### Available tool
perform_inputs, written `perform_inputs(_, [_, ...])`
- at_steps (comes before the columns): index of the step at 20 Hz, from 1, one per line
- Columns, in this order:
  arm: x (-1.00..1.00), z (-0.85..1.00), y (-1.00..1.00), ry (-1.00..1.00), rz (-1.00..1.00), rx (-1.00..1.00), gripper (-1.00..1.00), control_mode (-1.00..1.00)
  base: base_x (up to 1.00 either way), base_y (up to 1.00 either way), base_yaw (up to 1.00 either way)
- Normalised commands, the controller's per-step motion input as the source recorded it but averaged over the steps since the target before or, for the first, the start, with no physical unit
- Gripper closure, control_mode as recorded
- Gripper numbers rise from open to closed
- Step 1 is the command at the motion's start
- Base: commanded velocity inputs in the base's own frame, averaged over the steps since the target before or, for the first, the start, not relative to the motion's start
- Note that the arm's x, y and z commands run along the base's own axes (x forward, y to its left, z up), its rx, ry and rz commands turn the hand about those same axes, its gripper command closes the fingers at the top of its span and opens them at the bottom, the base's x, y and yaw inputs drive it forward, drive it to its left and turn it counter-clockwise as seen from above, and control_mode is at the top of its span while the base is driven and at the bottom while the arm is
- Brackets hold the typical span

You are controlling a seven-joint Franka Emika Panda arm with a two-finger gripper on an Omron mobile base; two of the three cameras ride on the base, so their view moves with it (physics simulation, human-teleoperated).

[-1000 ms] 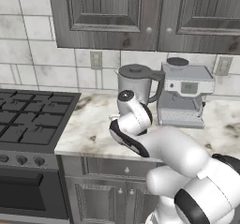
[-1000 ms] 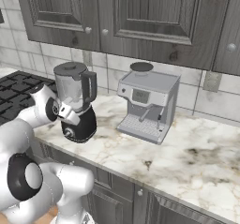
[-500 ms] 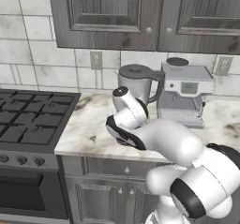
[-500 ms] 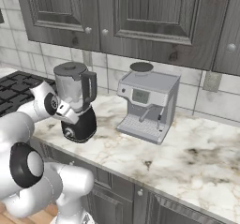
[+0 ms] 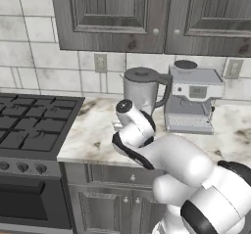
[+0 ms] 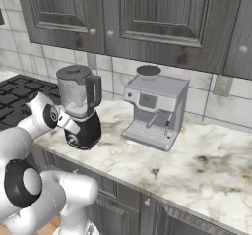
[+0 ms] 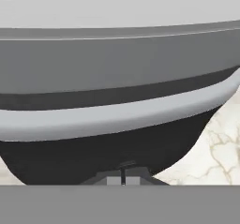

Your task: Grab the lemon wedge and garlic from the fridge, place them in the blender, close the lid, and turn on the blender to create a marinade.

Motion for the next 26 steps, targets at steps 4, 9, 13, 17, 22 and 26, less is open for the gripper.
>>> perform_inputs(4, [0.27, -0.1, -0.15, -0.13, -0.06, 0.0, 1.0, -1.0, 0.0, 0.0, 0.0])
perform_inputs(9, [0.51, -0.05, -0.16, -0.02, -0.05, 0.0, 1.0, -1.0, 0.0, 0.0, 0.0])
perform_inputs(13, [0.51, -0.03, -0.27, 0.0, -0.03, 0.0, 1.0, -1.0, 0.0, 0.0, 0.0])
perform_inputs(17, [0.43, -0.06, -0.41, -0.02, 0.0, 0.0, 1.0, -1.0, 0.0, 0.0, 0.0])
perform_inputs(22, [0.18, -0.23, -0.55, -0.11, 0.0, 0.01, 1.0, -1.0, 0.0, 0.0, 0.0])
perform_inputs(26, [0.03, -0.24, -0.72, -0.19, 0.0, 0.03, 1.0, -1.0, 0.0, 0.0, 0.0])
